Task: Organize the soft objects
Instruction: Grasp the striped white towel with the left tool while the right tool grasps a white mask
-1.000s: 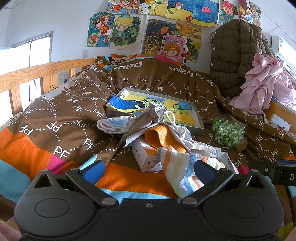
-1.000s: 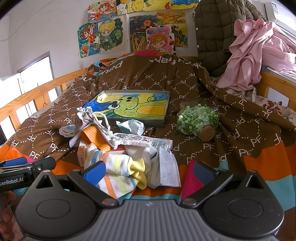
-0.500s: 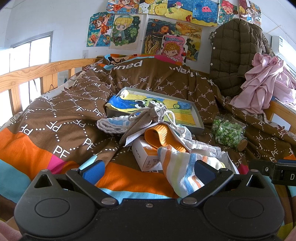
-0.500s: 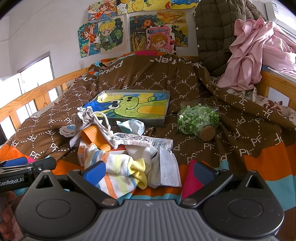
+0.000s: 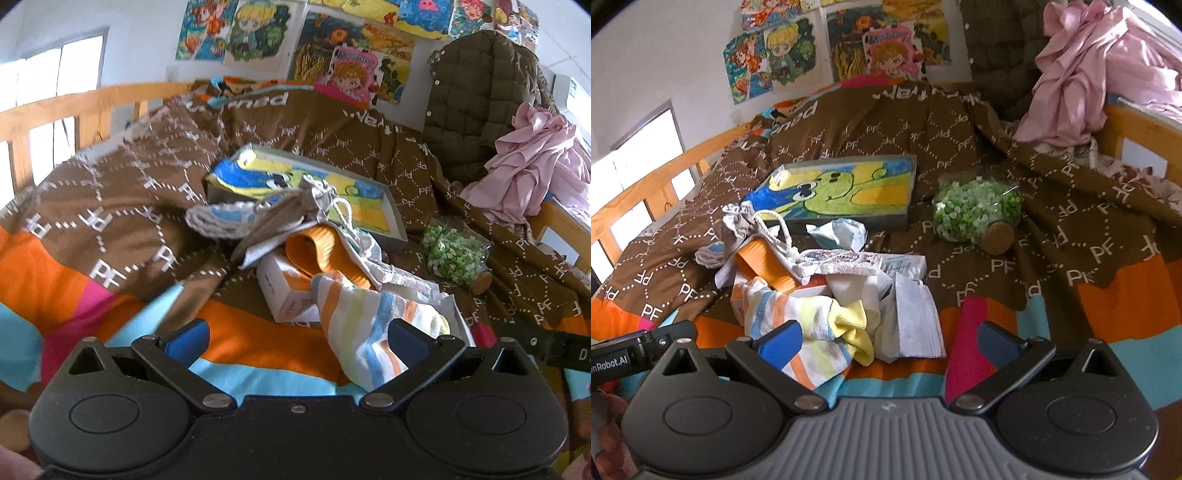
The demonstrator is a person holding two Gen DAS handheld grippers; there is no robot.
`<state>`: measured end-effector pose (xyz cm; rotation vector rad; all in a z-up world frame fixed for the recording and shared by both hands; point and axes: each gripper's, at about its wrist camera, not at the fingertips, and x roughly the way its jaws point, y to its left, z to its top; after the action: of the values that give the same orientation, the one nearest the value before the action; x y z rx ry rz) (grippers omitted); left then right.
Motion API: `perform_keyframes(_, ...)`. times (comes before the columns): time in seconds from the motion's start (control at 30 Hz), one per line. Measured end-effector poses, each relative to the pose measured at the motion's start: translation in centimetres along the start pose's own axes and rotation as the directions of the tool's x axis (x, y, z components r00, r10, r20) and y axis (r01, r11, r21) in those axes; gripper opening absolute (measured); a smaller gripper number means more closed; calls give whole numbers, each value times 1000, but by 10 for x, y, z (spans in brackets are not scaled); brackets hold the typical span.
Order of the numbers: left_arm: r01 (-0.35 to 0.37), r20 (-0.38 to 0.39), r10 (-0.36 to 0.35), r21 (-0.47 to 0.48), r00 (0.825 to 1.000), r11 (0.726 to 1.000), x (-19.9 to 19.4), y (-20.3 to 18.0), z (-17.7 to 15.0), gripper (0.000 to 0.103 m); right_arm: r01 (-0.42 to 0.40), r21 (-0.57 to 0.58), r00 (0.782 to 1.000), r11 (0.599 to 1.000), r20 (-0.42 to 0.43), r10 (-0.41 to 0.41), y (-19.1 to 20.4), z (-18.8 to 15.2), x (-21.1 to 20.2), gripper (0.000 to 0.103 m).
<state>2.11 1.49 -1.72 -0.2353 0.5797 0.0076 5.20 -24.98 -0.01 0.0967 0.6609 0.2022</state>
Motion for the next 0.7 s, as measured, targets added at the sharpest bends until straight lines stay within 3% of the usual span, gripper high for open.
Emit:
perform_keyframes(0.33, 120, -134, -138, -133, 981, 984, 63, -2, 3, 102, 36, -101, 993, 994, -109, -47, -15, 18, 53, 103)
perform_keyframes(0.57, 186, -159, -226, -232, 961, 955, 97, -2, 4, 99, 30, -127, 985, 991, -167, -51, -22, 16, 82, 102)
perform_keyframes(0.7, 213, -177, -257, -236, 950, 948, 106, -5, 0, 94, 16, -110, 979, 994, -199, -38, -23, 15, 89, 90)
